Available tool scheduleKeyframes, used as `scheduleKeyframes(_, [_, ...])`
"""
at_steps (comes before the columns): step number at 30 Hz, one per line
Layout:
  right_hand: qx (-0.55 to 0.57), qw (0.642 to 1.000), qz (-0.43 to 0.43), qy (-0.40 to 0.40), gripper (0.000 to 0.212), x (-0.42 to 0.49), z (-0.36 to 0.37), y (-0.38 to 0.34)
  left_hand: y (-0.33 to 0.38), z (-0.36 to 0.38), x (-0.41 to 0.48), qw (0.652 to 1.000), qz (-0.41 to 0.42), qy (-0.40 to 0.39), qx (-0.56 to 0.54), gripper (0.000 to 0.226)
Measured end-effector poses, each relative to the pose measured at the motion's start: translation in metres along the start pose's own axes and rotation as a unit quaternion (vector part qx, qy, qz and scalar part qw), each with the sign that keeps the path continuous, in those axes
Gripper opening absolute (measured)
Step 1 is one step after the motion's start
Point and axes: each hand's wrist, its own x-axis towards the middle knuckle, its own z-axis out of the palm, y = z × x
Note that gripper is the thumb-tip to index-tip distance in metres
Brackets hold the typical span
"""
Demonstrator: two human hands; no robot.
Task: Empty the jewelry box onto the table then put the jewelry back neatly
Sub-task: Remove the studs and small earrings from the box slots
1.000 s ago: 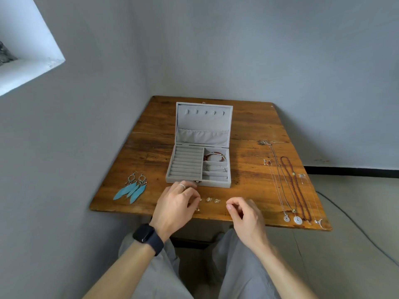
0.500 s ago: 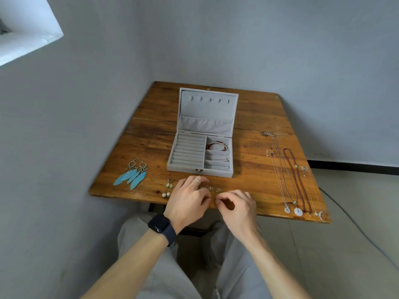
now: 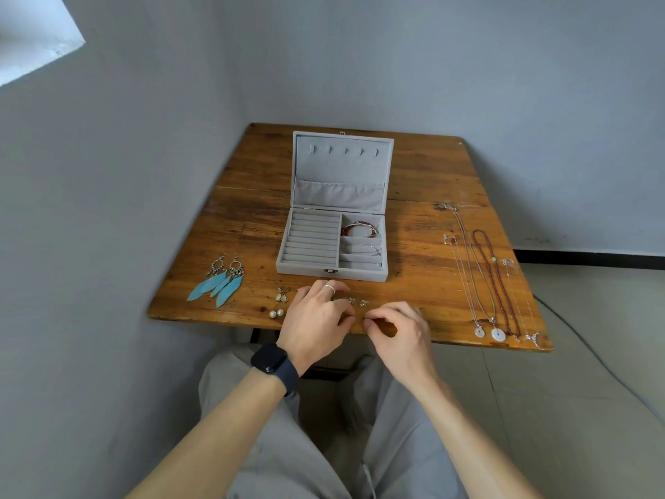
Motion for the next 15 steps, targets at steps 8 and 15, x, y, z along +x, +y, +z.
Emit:
scheduleKeyframes(8, [0.008,0.998,0.054,-0.028,0.006,0.007,-0.002,-0.012,-0.001,0.000,0.002,1.000,0.003,-0.008,0.000,0.015])
scheduleKeyframes(15, [0.026,0.996,0.072,-0.034,0.014,0.005,-0.007,-0.012,-0.003,-0.003,0.004,1.000,0.012,-0.017,0.004,0.018])
